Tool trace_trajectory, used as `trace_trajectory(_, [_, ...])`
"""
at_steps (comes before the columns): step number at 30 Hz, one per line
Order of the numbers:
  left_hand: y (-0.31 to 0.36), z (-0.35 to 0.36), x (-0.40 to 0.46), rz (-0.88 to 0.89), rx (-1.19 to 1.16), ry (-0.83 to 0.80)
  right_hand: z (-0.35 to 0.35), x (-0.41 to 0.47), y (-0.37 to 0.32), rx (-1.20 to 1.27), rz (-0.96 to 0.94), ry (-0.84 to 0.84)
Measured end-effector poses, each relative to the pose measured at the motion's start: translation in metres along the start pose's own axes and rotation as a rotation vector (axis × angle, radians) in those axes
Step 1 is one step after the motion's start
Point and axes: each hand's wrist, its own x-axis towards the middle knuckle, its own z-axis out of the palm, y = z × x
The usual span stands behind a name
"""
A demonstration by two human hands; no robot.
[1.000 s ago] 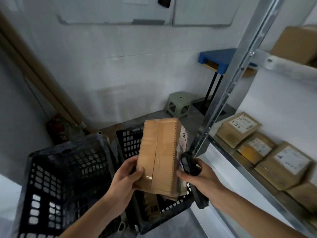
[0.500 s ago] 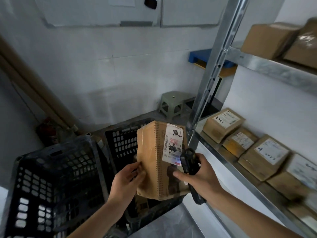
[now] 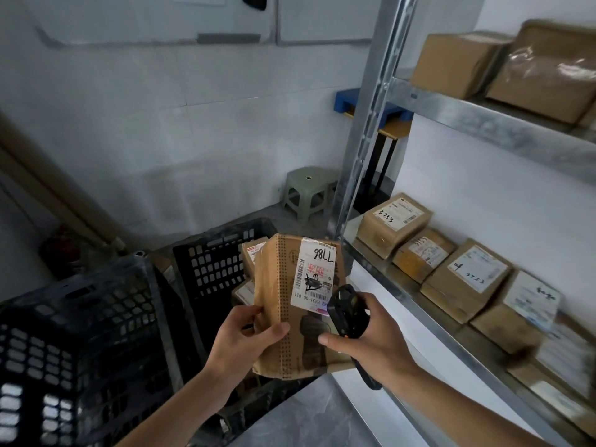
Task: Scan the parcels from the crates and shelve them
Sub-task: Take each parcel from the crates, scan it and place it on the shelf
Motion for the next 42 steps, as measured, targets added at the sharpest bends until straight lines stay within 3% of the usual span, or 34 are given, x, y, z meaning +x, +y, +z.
trace_trajectory(17, [0.037, 0.006, -0.031, 0.198, 0.236, -0.068, -0.074, -0.058, -0.024, -0.499, -0.130, 0.034])
trace_trajectory(31, [0.070, 0.013, -0.119, 0.285, 0.323, -0.215, -0.136, -0.191, -0.076, -0.848, 0.035, 0.203])
trace_trajectory(42, [0.097, 0.041, -0.176, 0.333, 0.380, -0.307, -0.194, -0.277, -0.095, -0.956, 0.117, 0.300])
